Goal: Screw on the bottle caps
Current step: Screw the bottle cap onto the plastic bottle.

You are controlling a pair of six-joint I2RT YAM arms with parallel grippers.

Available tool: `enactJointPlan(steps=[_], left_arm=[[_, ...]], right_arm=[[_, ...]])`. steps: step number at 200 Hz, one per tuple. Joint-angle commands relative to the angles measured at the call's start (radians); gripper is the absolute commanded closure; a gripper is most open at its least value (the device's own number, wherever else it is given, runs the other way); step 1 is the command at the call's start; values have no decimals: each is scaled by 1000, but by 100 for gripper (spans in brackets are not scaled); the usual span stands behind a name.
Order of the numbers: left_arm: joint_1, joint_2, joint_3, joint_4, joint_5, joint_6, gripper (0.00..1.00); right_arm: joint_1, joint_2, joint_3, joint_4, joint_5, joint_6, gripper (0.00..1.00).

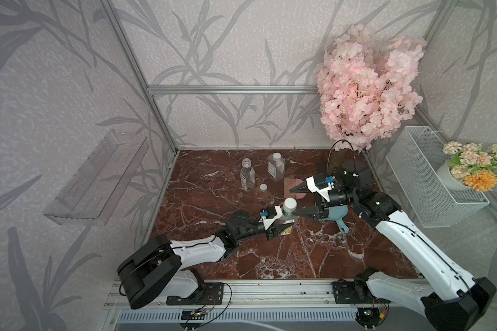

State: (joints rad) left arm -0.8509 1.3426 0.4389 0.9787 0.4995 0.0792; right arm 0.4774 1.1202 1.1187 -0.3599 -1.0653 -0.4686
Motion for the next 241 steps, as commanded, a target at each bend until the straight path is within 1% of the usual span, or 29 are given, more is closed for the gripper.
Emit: enactJointPlan(steps=[1,24,60,123,171,196,241], left_arm=[[-1,-19,24,11,11,16,80],[-1,-17,24,9,10,16,80],[0,-18,26,9,9,16,80],[0,-19,30,13,-7,25,80],[-1,-23,59,20,-40,54,81],[-1,-29,79,24,-68,70,81],[-2,-36,87,72,-156,82,80]], right_arm=[[14,11,36,-63,14,-63,25],[20,19,38,-71,29,-69,30],[28,26,41,-82,54,-76,40],[28,14,15,-69,97,-36,56],[47,-15,-65,-21,187,53,61],[61,-28,-114,24,276,137,63],[152,-46,-205,158,529,292,64]])
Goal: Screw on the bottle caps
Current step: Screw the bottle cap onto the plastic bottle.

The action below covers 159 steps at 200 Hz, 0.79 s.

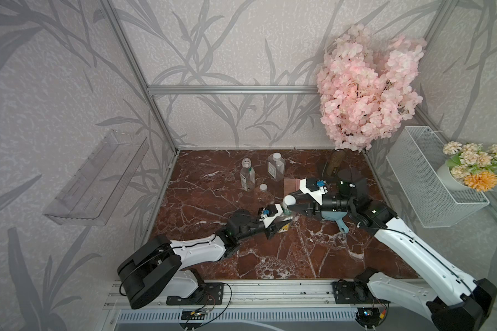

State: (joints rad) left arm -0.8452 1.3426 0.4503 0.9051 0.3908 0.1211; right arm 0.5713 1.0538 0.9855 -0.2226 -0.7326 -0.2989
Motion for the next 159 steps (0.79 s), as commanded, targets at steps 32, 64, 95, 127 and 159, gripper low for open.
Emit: enactJointPlan(steps=[32,64,95,127,159], left_arm=[[-8,-37,72,176,-108,46,80],[-8,-32,68,178,-135,54,80],[-9,-24,43,199,-171,36,81],[-9,-12,17,217,-210,20,80],[-8,2,11,197,-224,11,81]], right_arm=[[148,21,-124,115,399,251,67],[232,40,-139,138,565,321,67],[261,42,-140,144,672,381,67],[282,41,-136,155,720,411,64],[283,17,-109,123,694,385,45]])
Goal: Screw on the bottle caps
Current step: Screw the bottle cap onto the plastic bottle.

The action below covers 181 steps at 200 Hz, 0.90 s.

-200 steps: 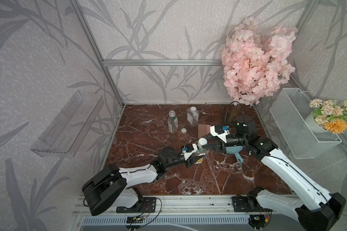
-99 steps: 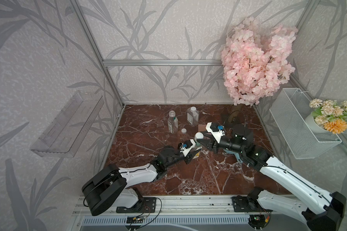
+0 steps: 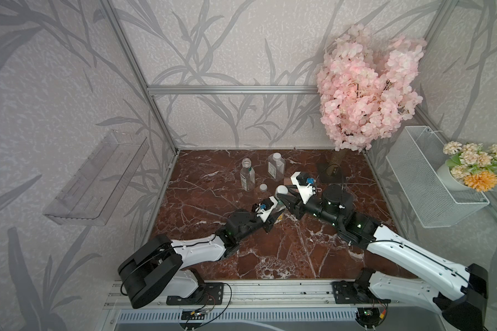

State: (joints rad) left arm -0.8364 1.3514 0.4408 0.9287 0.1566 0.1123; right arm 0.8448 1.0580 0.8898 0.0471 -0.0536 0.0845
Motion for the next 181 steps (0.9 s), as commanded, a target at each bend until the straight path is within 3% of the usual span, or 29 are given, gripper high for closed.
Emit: enactJointPlan(steps=[1,35,62,93,115,151,181], left_arm=[[-18,-7,21,173,10,19,81],[-17,15,15,152,-14,3,80],[-17,26,16,143,-33,-10,80],[-15,14,18,110,-21,-10,81],[-15,-8,12,84,81,2,81],[-15,-38,3,68,271,-13,80],[-15,-46,6,61,355,-33,80]], right_arm=[[10,11,-13,-149,15,1,44],[7,-51,18,-213,-20,-42,16],[3,-122,28,-302,-29,-64,2],[-57,-227,-4,-380,-90,-124,1],[-176,-283,-11,-392,-280,-196,1],[-347,-287,15,-314,-783,-343,1],[-367,-188,95,-246,-960,-378,1]])
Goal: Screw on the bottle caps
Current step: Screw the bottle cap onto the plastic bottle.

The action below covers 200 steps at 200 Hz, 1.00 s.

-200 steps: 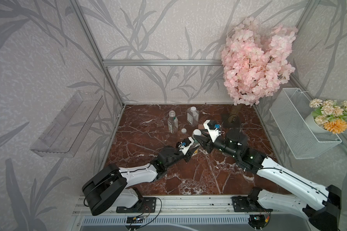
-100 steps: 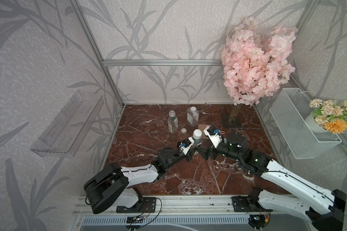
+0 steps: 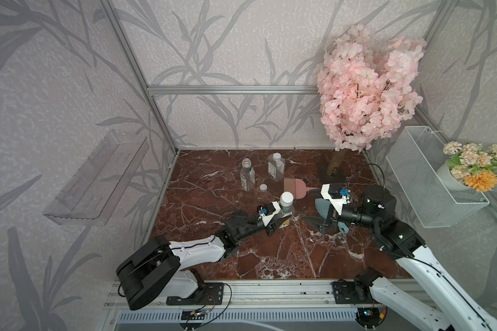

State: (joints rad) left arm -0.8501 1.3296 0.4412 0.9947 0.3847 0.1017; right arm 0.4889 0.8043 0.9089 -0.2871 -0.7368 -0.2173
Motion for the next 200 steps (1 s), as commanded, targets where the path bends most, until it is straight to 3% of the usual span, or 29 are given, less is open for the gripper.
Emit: enactJointPlan(steps=[1,63,200], left_arm=[[-1,-24,5,-5,129,-22,80],[-2,-37,14,-13,177,-33,80],[-1,-14,46,-17,199,-49,80]], right_arm=[[-11,66,76,89,-277,-77,1],[-6,236,159,181,-399,-107,13],[45,301,172,53,-316,-299,38]])
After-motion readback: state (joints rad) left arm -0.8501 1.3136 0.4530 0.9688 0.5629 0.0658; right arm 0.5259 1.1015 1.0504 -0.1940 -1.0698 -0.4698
